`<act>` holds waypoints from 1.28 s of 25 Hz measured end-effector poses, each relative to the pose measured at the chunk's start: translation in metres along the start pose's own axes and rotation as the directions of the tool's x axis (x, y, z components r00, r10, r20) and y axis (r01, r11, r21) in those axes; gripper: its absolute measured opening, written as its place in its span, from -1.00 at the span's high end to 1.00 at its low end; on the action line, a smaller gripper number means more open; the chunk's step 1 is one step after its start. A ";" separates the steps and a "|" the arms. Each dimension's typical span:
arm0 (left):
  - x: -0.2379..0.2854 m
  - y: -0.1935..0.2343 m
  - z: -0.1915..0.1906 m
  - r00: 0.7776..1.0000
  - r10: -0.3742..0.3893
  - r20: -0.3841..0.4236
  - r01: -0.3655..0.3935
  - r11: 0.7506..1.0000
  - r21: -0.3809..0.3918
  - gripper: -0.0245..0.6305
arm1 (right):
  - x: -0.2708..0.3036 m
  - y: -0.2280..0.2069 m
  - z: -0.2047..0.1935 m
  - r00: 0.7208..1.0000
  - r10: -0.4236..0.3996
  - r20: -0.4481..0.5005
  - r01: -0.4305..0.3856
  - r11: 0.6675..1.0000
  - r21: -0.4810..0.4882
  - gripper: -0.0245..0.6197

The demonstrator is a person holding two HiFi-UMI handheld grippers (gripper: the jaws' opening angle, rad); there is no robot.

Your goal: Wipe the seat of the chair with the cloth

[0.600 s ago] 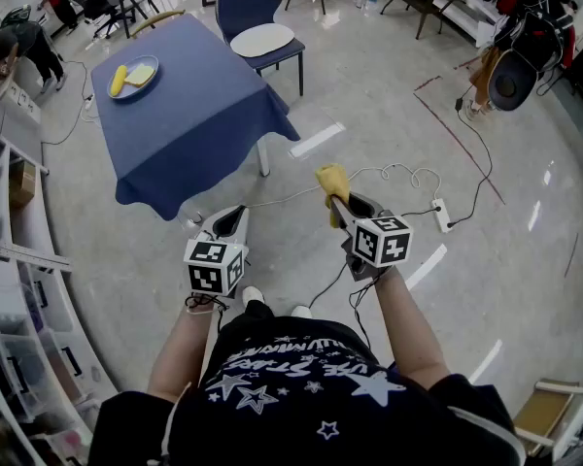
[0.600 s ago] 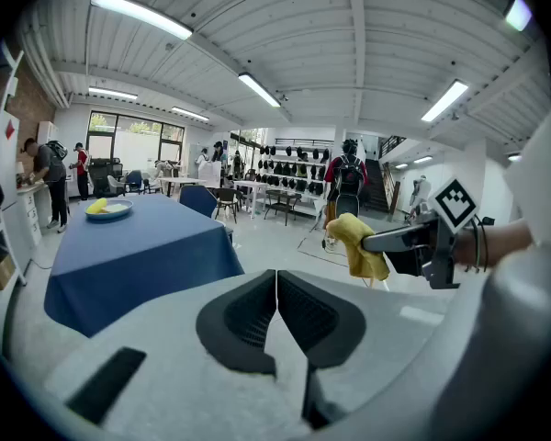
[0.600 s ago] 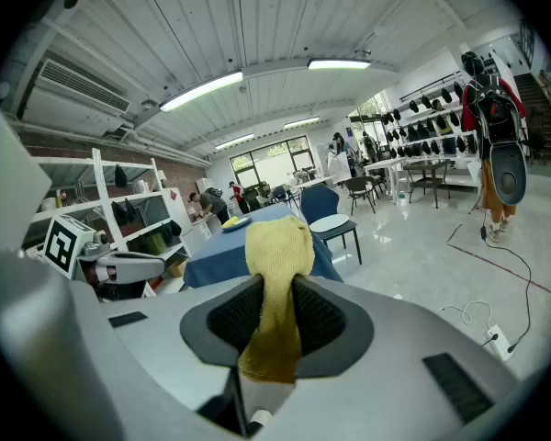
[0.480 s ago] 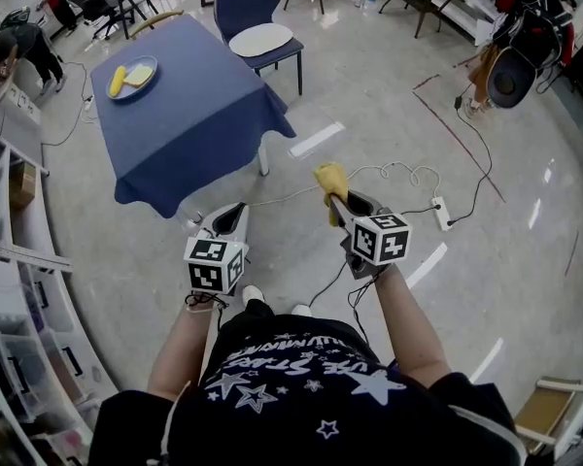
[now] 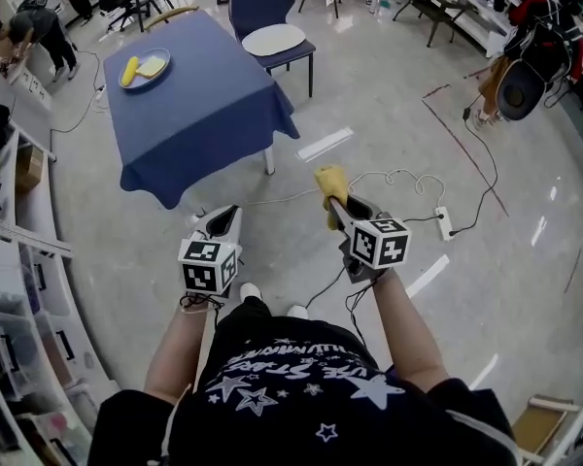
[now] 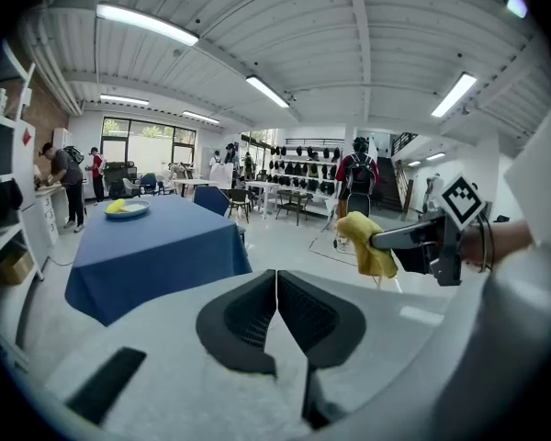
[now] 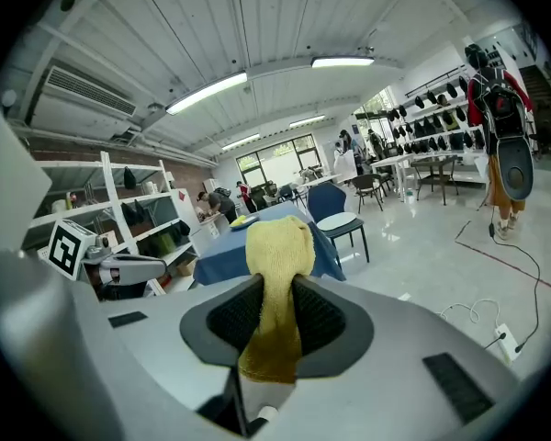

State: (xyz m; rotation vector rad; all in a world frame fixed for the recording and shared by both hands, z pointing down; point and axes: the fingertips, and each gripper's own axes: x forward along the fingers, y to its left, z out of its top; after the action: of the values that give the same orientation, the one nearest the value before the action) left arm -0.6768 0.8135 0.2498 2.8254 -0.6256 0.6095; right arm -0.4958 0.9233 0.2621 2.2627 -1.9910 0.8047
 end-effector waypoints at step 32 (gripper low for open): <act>0.283 0.170 0.112 0.996 -0.079 -0.047 0.075 0.994 -0.081 0.86 | 0.242 -0.151 0.130 0.989 -0.111 -0.095 0.122 0.986 0.116 0.61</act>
State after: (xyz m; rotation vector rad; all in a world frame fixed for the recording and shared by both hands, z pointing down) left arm -0.4781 0.5298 0.2856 2.7374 -0.5172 0.6248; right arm -0.2959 0.6836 0.2908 2.3373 -1.8000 1.0209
